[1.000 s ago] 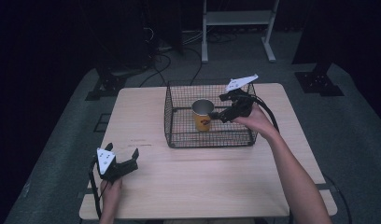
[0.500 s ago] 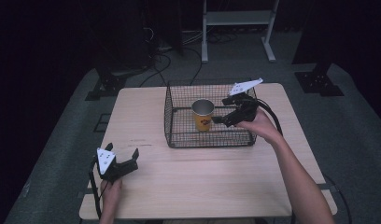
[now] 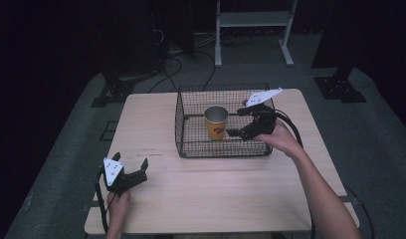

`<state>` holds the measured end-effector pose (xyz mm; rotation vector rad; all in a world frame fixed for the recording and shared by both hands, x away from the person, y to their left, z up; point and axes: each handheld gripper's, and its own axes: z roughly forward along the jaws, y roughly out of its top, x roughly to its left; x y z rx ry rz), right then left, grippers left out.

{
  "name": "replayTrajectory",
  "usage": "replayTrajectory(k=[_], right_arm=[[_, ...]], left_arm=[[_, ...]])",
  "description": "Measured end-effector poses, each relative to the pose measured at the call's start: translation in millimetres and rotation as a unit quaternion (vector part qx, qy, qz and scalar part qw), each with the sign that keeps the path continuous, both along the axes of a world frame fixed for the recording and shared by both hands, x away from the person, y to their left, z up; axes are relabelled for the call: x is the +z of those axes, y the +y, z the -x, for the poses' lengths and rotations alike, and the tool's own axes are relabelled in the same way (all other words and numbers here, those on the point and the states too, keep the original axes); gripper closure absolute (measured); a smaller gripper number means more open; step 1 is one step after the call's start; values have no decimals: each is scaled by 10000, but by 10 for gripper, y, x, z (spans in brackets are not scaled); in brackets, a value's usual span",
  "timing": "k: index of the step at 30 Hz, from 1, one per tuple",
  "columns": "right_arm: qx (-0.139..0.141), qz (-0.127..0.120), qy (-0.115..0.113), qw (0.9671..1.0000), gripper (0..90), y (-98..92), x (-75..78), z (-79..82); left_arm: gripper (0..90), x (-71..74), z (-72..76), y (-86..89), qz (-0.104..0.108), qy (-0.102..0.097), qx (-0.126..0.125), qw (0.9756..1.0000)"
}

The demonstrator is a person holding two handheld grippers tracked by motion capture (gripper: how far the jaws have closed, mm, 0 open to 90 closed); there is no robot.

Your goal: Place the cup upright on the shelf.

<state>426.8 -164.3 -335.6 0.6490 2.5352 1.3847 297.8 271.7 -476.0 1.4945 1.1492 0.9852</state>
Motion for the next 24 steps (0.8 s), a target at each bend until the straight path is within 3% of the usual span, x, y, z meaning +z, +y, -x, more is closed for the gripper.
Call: replayTrajectory(k=[4,24], right_arm=[[-33,118,42,9999,57,-22,-34,28],[-108,-48,81,9999,57,-251,-187,218]], left_arm=[[0,0,-2,0,14,3,2,10000],[0,0,-1,-7,-29,1,0,10000]])
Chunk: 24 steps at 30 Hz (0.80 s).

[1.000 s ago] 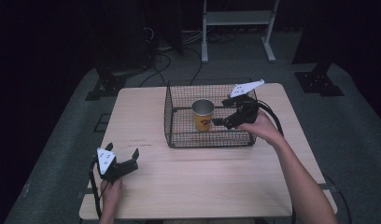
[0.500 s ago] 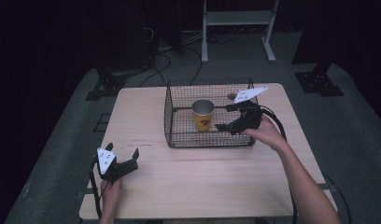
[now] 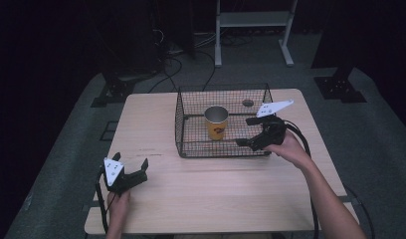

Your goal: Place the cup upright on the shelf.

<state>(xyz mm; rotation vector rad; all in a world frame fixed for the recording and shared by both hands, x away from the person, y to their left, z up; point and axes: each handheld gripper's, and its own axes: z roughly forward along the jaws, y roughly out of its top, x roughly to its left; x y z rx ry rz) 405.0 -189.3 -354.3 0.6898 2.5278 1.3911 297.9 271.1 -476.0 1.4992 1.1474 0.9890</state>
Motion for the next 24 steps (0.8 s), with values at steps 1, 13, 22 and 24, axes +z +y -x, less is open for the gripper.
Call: replayTrajectory(k=[1,13,22,24], right_arm=[[7,-12,7,10000,57,-10,-8,12],[-7,-95,-22,10000,57,-145,-90,191],[-23,-226,-5,9997,57,-258,-178,346],[-20,-242,-37,9997,57,-272,-187,382]], left_arm=[[0,0,-1,1,4,-2,-2,10000],[0,0,1,-5,-7,-4,3,10000],[0,0,1,-5,-21,7,8,10000],[0,-1,0,-5,-16,0,8,10000]])
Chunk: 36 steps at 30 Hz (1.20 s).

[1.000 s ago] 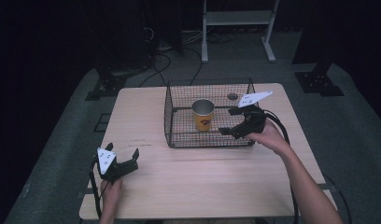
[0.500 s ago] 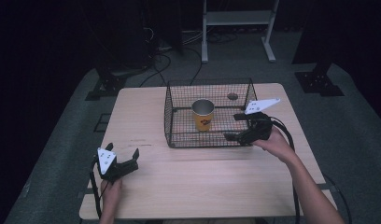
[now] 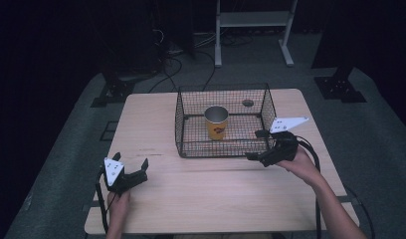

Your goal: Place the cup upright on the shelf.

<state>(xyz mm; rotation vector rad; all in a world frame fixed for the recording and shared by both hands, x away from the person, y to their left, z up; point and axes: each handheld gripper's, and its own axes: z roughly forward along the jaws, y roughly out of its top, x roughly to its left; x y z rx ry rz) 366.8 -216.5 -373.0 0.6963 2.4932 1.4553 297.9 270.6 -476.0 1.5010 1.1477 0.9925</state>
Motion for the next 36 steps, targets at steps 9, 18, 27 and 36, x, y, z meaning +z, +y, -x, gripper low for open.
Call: replayTrajectory(k=[9,18,27,36], right_arm=[[-65,-78,-30,9999,57,-81,-62,114],[-225,-140,81,9996,60,-215,-233,205],[-316,-157,172,9992,60,-292,-365,274],[-400,-189,234,9987,60,-368,-468,353]], left_arm=[[0,0,1,0,1,-1,-2,10000],[0,0,1,-1,-3,-1,0,10000],[0,0,1,-2,-6,1,2,10000],[0,0,2,-3,-7,-5,-2,10000]])
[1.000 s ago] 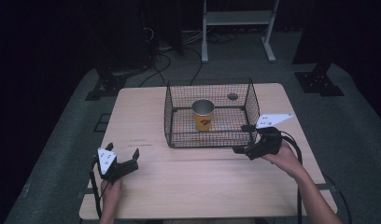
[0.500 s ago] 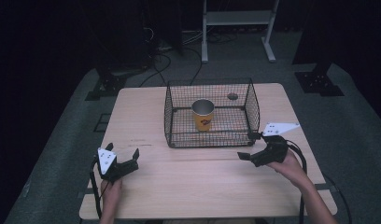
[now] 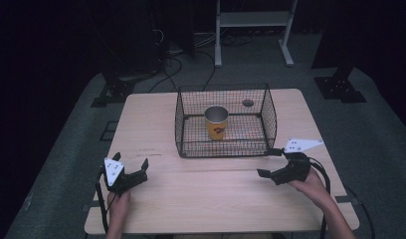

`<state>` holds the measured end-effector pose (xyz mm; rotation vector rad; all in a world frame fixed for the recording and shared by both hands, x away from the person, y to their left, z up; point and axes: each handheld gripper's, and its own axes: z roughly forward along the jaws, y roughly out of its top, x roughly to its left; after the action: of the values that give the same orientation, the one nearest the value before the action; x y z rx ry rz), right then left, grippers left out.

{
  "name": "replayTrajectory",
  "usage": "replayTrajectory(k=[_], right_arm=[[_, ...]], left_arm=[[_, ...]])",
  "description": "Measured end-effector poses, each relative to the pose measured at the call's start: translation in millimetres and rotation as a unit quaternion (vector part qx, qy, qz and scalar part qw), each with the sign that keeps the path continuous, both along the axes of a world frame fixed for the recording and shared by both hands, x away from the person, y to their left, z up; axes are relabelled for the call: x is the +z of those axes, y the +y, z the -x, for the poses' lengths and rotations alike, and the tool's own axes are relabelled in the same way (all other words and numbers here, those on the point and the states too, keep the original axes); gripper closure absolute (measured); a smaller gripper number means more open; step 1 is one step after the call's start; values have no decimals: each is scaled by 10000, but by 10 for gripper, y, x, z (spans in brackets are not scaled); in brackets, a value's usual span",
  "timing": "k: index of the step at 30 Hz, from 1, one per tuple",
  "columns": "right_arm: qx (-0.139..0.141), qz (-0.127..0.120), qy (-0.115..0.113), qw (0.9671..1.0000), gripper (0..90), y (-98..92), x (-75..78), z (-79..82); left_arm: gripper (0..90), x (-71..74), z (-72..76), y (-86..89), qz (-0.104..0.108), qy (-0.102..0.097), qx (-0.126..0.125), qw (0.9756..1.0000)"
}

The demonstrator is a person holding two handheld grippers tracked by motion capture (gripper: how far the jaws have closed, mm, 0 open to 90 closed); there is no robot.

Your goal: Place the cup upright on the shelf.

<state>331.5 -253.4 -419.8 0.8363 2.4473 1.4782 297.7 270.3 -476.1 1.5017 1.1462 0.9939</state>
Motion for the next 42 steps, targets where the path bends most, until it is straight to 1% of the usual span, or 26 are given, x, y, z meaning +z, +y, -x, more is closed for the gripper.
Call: replayTrajectory(k=[4,10,16,17,20,23,25,27,32,33,42], right_arm=[[-35,-35,-4,10000,60,-36,-16,25],[-157,-119,20,9998,60,-132,-59,80],[-202,-89,84,9997,60,-169,-116,101],[-226,-129,73,9996,60,-188,-135,119],[-267,-143,98,9995,60,-216,-167,136],[-314,-91,143,9994,60,-243,-195,160],[-366,-117,95,9992,60,-264,-212,185],[-387,-142,128,9991,60,-281,-231,201],[-429,-148,129,9989,60,-306,-263,233],[-452,-122,117,9988,60,-309,-274,250],[-523,-186,64,9984,60,-332,-322,343]], left_arm=[[0,0,0,-1,-3,1,1,10000],[0,0,0,-2,-8,-4,1,10000],[0,-1,1,-4,-18,-6,0,10000],[0,0,2,-5,-27,-4,-1,10000],[0,0,2,-7,-30,-3,0,10000],[0,0,1,-6,-28,-2,1,10000],[0,0,2,-8,-42,1,1,10000],[0,0,2,-10,-44,-1,4,10000],[0,0,2,-9,-43,1,3,10000],[0,0,2,-10,-54,3,2,10000],[0,0,2,-11,-60,2,5,10000]])
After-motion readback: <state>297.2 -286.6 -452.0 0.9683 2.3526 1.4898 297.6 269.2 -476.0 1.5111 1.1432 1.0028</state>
